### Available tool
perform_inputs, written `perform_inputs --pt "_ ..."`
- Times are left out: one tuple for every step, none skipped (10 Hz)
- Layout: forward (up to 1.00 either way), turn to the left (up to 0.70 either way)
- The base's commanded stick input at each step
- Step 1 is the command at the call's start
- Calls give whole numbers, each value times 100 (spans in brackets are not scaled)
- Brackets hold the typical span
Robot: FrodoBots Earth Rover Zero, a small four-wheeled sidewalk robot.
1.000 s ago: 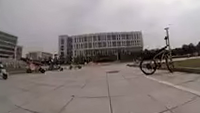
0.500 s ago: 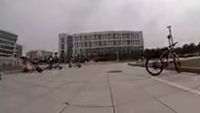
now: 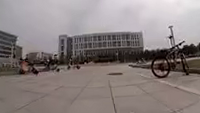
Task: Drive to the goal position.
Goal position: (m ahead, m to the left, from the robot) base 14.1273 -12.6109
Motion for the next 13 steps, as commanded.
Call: perform_inputs --pt "85 0" --pt "85 0" --pt "85 0" --pt "85 0" --pt "85 0" --pt "85 0" --pt "85 0" --pt "85 0" --pt "85 0" --pt "85 0" --pt "85 0" --pt "85 0" --pt "85 0"
